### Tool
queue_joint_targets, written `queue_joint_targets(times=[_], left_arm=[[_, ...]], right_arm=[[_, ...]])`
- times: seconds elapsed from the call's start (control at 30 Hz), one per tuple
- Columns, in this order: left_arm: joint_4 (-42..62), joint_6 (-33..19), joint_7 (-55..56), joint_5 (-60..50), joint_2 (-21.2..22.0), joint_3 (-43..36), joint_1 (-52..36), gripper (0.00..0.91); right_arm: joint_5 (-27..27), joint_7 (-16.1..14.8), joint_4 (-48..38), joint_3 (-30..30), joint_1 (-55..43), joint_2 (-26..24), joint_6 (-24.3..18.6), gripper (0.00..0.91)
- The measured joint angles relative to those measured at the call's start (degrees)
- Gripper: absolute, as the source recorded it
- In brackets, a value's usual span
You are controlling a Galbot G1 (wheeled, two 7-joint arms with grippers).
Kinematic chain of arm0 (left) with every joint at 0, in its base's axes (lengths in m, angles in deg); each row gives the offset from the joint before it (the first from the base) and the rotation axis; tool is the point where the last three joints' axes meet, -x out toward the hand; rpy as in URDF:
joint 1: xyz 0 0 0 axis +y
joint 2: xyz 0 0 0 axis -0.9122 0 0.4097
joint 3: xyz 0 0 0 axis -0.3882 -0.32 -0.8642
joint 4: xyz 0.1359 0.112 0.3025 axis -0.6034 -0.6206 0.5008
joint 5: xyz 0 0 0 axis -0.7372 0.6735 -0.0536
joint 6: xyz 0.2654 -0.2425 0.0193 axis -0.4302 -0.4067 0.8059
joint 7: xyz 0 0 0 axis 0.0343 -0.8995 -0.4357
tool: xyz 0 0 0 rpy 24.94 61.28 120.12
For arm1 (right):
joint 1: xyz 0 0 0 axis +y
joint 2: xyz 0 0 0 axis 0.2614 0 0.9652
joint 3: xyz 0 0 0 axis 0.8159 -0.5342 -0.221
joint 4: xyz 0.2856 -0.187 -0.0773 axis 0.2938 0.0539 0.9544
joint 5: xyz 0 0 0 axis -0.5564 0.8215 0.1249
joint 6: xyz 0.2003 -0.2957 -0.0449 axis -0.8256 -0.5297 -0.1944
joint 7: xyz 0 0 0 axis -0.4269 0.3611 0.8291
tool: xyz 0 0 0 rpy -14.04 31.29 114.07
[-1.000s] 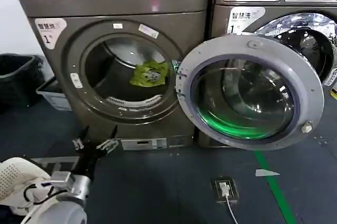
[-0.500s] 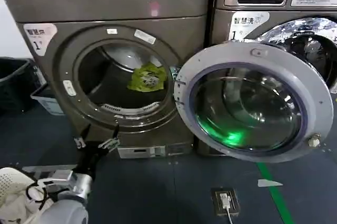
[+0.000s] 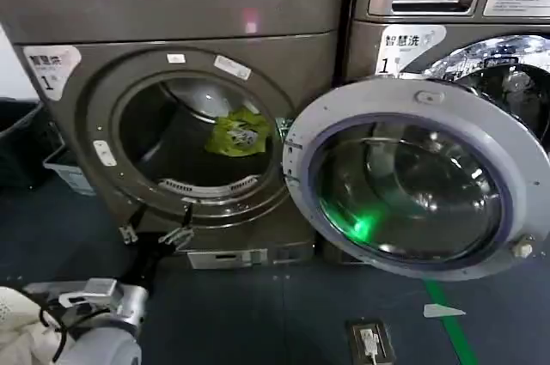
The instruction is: Grasp the clothes from the dryer.
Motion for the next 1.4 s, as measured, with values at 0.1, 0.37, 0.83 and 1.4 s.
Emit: queue_joint_targets(times=[0.1,0.37,0.83,1.4], left_arm=[[0.18,0.01,0.00,0.00,0.09,0.00,-0.10,0.907],[0.39,0.00,-0.02,-0.06,0.21,-0.08,-0.26,0.907],[0.12,0.00,-0.05,-0.05,-0.36,-0.06,0.22,0.907],[-0.23,-0.02,-0.07,0.16,-0.26,0.47,0.10,0.907]], right_arm=[[0.15,-0.16,-0.02,-0.01,-0.02,-0.05,0.00,0.907],[0.22,-0.25,-0.16,0.06,-0.05,-0.16,-0.06,0.907],[0.04,-0.41,-0.01,0.19,0.47,-0.06,-0.07,0.907],[0.00,-0.61,-0.60,0.83,0.55,-0.24,-0.07,0.907]])
